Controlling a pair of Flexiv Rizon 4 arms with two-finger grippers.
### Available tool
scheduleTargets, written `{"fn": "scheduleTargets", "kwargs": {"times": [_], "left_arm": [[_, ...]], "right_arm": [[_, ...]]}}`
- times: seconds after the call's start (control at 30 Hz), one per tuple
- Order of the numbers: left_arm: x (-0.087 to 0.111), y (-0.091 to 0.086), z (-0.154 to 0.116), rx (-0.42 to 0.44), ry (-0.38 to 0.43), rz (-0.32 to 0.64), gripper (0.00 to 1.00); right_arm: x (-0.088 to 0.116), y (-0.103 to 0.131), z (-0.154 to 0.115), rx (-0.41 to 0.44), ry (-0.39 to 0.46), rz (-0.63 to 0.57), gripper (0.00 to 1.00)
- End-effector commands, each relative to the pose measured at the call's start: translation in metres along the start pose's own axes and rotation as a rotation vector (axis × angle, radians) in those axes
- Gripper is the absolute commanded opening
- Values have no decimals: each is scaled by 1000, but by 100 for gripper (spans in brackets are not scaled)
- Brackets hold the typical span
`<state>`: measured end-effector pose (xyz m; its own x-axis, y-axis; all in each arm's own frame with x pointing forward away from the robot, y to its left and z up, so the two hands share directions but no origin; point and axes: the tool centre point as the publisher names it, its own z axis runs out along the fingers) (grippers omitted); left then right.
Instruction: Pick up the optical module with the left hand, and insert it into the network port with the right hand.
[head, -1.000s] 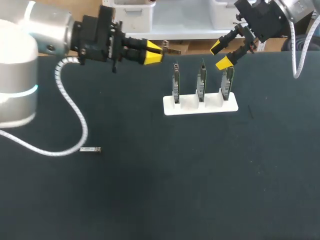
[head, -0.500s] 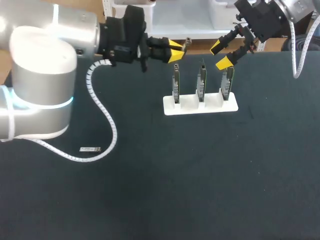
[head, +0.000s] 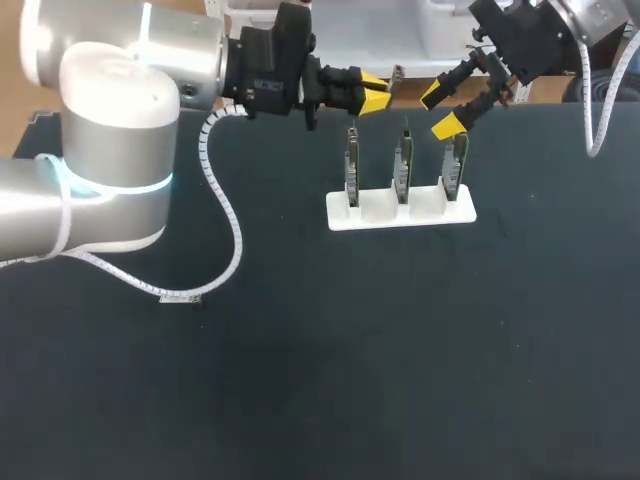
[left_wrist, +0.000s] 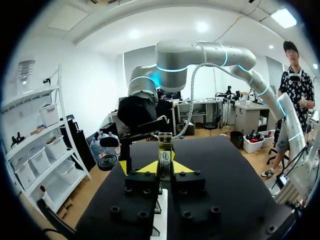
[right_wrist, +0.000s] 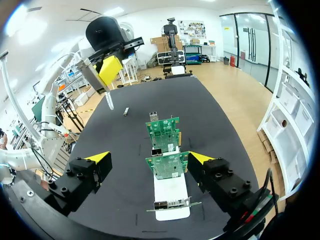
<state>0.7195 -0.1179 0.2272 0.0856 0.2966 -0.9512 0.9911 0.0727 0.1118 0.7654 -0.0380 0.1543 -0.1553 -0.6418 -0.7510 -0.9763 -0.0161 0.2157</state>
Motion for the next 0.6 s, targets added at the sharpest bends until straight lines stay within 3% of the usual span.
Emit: {"fn": "scheduleTargets", "kwargs": {"times": [0.03, 0.27, 0.6], "left_arm": [[0, 3, 0, 14, 3, 0, 0], [4, 2, 0, -12, -5, -36, 0], [-4, -3, 29, -76, -69, -97, 0]], "right_arm": [[1, 3, 0, 8, 0, 0, 100], [1, 3, 0, 8, 0, 0, 100], [1, 3, 0, 8, 0, 0, 100]]}}
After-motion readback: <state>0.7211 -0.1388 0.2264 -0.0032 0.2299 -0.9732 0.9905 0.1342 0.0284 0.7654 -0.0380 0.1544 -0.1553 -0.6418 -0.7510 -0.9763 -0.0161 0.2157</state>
